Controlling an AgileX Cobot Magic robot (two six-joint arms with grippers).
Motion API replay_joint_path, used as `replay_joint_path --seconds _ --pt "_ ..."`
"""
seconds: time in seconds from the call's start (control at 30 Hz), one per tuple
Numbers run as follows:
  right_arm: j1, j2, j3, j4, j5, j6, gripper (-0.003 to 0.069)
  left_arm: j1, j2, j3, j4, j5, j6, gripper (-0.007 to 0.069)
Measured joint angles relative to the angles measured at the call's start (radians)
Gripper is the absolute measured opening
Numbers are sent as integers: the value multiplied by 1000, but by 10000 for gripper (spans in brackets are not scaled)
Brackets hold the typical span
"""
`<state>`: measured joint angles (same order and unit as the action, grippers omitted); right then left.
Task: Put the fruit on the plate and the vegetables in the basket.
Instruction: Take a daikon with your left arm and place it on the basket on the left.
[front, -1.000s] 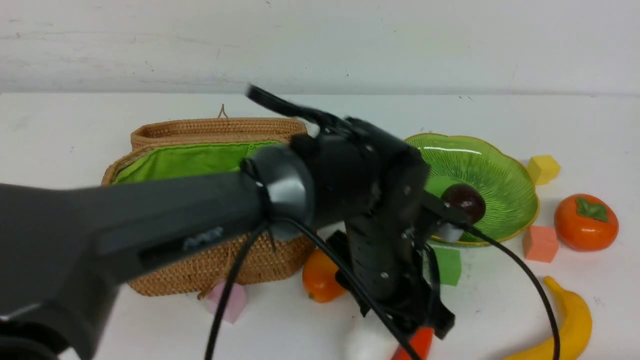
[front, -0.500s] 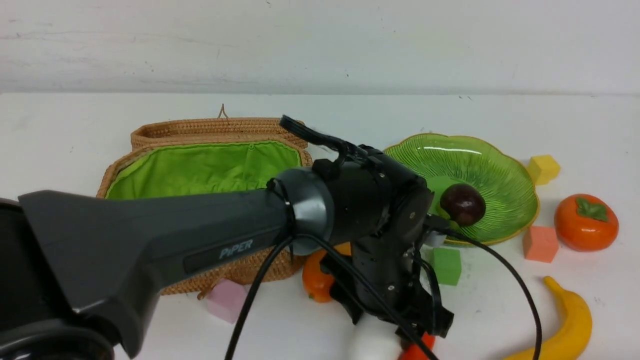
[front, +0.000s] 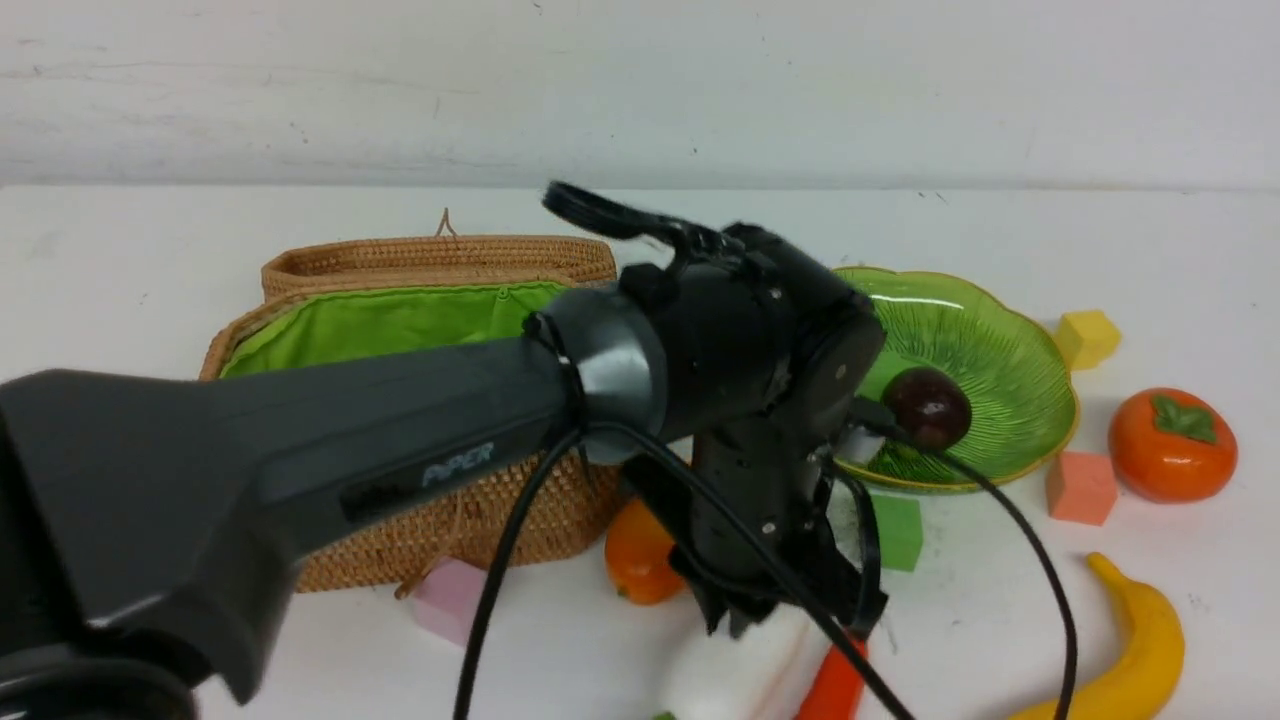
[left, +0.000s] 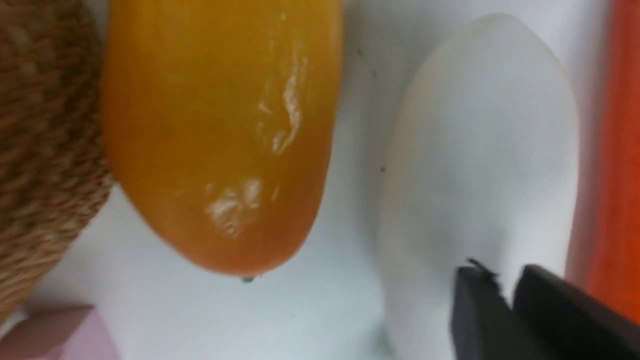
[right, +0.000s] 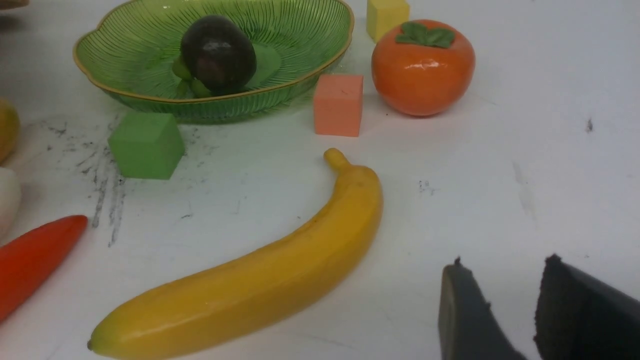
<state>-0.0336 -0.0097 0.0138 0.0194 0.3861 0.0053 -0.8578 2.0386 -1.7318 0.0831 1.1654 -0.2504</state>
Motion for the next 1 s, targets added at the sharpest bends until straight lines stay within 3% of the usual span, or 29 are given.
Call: replay_joint_path --seconds 0.07,0.4,0.6,0.77,1.0 --pt "0 0 0 0 0 0 243 2 -44 -5 12 0 8 -13" --pt "0 0 0 0 0 0 243 140 -270 -13 -4 1 21 -13" --pt "0 0 0 0 0 0 243 98 -224 -13 -72 1 33 22" --pt "0 0 0 0 0 0 243 13 -119 -13 -20 1 20 183" --pt "0 0 0 0 0 0 243 -55 67 -13 -5 0 -55 566"
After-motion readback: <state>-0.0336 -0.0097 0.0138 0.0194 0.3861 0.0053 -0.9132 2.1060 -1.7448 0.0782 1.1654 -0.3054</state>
